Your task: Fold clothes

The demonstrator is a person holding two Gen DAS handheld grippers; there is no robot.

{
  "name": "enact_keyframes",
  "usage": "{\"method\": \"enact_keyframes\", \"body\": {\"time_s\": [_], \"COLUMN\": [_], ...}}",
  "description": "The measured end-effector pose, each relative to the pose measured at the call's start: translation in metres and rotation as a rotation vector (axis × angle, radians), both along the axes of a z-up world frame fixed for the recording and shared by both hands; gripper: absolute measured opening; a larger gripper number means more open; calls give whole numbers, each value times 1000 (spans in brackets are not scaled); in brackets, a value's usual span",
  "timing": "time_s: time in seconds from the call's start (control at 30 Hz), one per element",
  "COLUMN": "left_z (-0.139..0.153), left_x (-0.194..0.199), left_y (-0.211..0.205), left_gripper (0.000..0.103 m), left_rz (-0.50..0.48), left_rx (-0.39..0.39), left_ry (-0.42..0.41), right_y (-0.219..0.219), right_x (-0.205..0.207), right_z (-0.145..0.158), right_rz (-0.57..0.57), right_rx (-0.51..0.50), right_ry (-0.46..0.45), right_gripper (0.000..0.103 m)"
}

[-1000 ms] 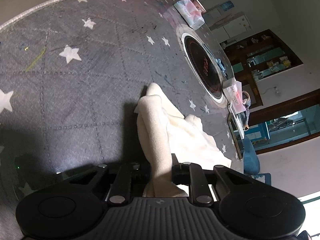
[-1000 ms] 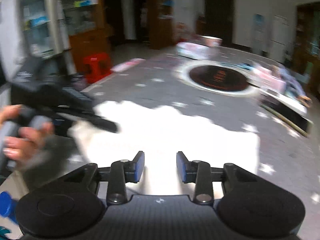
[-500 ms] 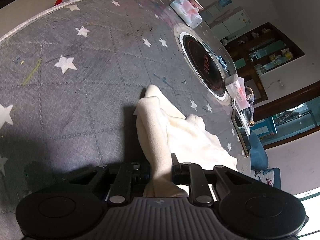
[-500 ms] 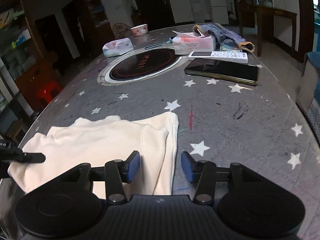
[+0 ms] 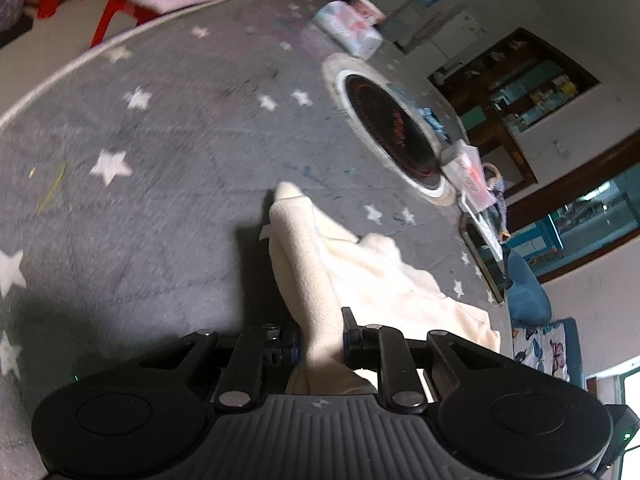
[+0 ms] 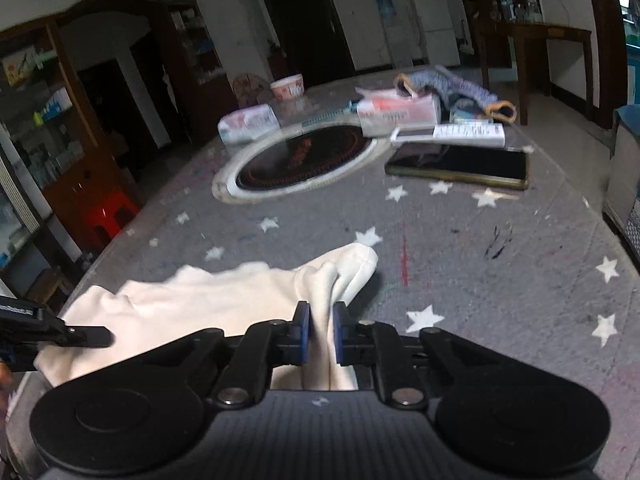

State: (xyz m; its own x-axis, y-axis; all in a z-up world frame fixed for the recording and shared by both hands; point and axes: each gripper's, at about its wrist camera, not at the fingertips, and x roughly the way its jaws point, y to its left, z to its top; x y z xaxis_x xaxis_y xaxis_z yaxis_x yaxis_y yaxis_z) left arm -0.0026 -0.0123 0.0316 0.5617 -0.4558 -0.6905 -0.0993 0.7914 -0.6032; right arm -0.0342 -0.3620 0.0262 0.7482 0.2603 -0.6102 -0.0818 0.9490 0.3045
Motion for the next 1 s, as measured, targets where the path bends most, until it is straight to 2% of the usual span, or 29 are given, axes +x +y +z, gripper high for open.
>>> {"method": "enact_keyframes", "body": {"time_s": [0.2,0.27,0.3,0.43,0.5,0.63,0.7,0.77,0.87,0.93,1.0], "left_z": [20,27,30,35,32,25,22,19,13,9,6], "left_x": [1,2,2,4,5,6,6,7,8,9,10], "left_y": [-26,-37,-42,-55,-52,-47,-45,-42,-38,-35,-33], "left_gripper": [18,18,18,18,18,18,18,18,18,18,18], "left_rz": [-58,-77,-85,-103,-100,-95,-93,-91,-89,-88,-88], "left_rx": [29,40,45,59,65,77,83,88,93,97,100], "left_ry": [-54,-74,-83,-90,-83,-68,-61,-54,-42,-33,-25], "right_y": [-1,-4,-6,-24,-32,-33,-33,-34,-34,-35,-36], "right_x": [-19,-27,-29,-35,-36,-28,-23,-19,-13,-8,-4], "right_z": [26,40,43,57,54,34,24,14,-1,-11,-21], "right_rz": [7,-6,-13,-77,-77,-85,-90,-94,-100,-105,-109], "right_rx": [-35,-56,-60,-59,-60,-36,-24,-11,7,19,31], "right_ry": [-87,-125,-135,-112,-92,-48,-27,-5,28,49,71], "right_gripper": [7,1,1,1,5,23,26,35,37,42,43]}}
